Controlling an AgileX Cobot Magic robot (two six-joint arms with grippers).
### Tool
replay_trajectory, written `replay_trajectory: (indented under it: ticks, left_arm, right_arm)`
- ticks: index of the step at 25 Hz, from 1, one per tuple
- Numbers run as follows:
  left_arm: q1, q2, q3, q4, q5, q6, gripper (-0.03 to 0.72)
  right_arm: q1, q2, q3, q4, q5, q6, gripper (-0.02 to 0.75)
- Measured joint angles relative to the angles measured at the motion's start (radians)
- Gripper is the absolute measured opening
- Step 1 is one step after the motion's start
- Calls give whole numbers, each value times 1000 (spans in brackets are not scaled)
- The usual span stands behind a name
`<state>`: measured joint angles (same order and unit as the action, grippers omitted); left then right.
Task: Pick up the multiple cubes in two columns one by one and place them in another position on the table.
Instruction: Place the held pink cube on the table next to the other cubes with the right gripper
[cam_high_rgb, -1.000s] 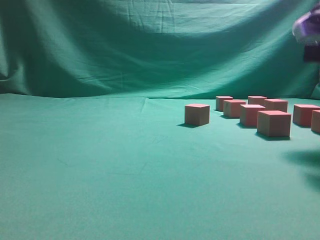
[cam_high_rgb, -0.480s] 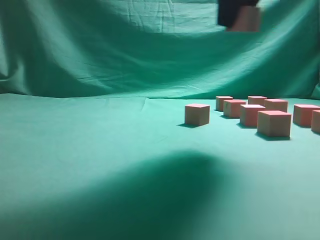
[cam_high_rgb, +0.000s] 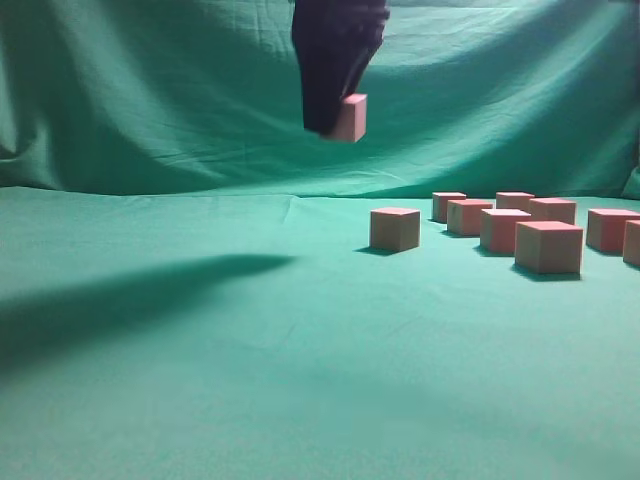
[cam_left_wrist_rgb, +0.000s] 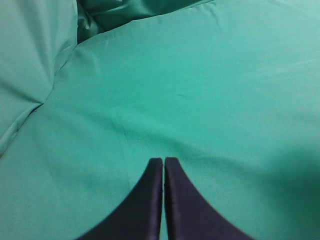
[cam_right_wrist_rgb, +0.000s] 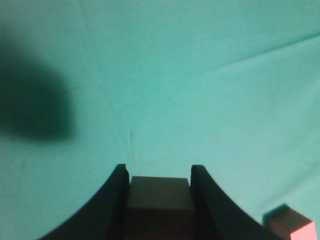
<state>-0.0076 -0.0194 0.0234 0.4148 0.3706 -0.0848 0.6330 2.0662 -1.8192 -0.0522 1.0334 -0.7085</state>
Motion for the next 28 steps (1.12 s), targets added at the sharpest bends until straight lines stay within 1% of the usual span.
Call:
replay_trajectory:
  ticks: [3, 9, 28]
  left_arm:
    - [0, 0, 0, 0, 0, 0, 0]
    - [0, 0, 0, 0, 0, 0, 0]
    - [0, 0, 0, 0, 0, 0, 0]
  right_arm:
    - [0, 40, -2, 0, -54, -51, 249]
    - [0, 95, -4, -2, -88, -113, 249]
    - [0, 176, -4, -35, -116, -123, 249]
